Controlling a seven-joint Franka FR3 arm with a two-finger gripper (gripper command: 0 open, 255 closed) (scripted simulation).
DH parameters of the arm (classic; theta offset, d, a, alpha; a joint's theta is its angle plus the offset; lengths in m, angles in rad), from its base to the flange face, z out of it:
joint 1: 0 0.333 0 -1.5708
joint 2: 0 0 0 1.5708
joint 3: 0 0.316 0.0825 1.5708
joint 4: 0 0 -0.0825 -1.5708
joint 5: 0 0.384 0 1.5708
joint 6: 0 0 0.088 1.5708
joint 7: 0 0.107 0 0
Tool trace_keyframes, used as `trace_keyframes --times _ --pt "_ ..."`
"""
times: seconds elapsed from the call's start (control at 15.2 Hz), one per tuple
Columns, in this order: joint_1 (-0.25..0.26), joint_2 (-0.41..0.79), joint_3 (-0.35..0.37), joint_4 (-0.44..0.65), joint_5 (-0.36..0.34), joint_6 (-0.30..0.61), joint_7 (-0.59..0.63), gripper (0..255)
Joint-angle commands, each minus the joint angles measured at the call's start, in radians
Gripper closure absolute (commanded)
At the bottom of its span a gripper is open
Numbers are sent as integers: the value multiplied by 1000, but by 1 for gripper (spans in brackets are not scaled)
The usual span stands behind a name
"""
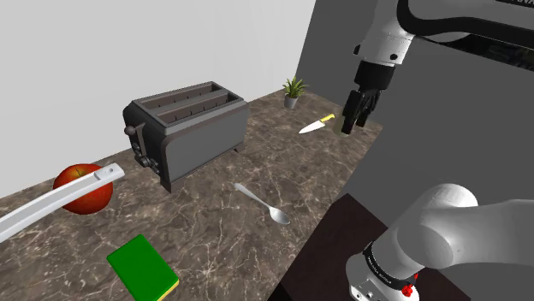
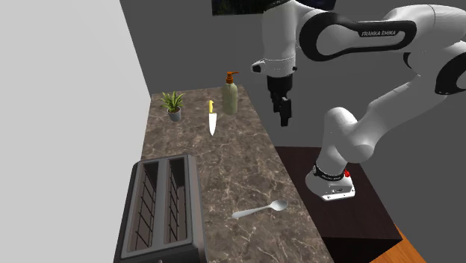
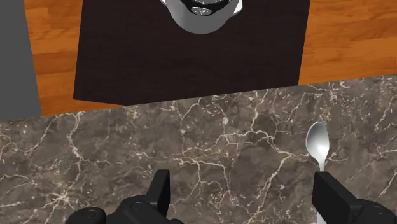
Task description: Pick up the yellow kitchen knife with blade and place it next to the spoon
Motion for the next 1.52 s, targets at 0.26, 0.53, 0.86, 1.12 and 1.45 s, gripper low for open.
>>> trace_keyframes --times 0.26,0.53,0.86,1.12,1.45 --pt "-42 108 -3 1 -10 128 55 0" --pt "-81 222 -10 20 -22 246 110 0" --pt "-128 371 -26 65 -37 376 180 0" --pt "-163 490 -44 117 -49 465 235 0" --pt "-203 635 -72 198 -60 558 301 0"
